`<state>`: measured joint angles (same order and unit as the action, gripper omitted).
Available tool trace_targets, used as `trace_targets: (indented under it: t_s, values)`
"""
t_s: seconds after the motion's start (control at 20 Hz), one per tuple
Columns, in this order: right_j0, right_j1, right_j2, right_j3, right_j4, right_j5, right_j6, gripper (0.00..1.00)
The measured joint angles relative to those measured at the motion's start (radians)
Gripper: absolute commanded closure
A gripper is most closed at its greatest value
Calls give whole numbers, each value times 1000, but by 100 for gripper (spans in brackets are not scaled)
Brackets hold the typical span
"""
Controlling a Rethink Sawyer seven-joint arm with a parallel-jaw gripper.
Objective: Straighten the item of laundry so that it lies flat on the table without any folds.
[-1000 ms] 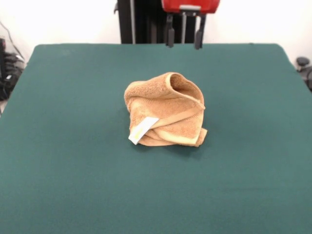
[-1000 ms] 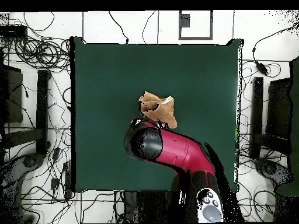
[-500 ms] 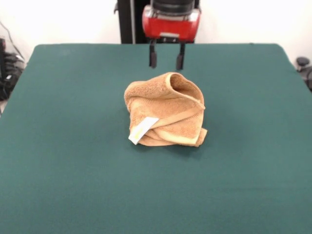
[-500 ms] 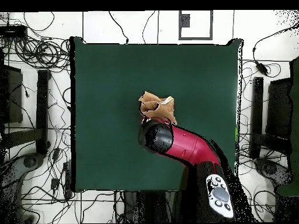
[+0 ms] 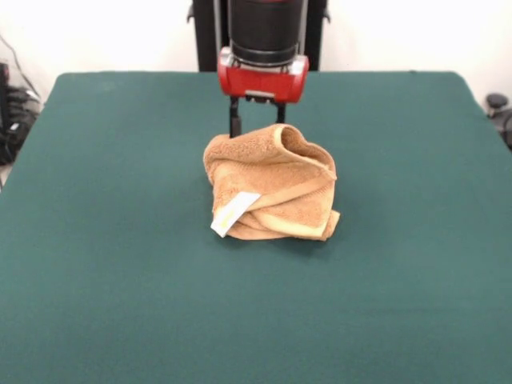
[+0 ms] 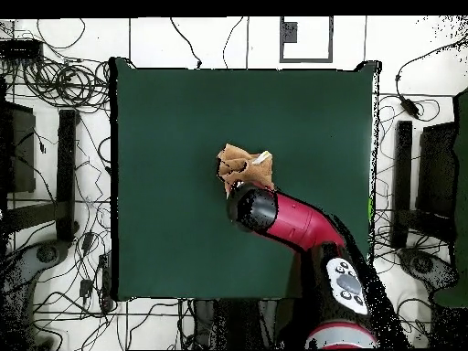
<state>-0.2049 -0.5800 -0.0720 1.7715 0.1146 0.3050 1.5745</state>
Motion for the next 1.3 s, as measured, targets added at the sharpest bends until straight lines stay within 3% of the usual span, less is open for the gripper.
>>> trace_targets:
  t_s: [0.6,1.3]
  values:
    - [5,0,1,-13,0,-2,0,0]
    - [87,-181,-10,-30,24,197,0,0]
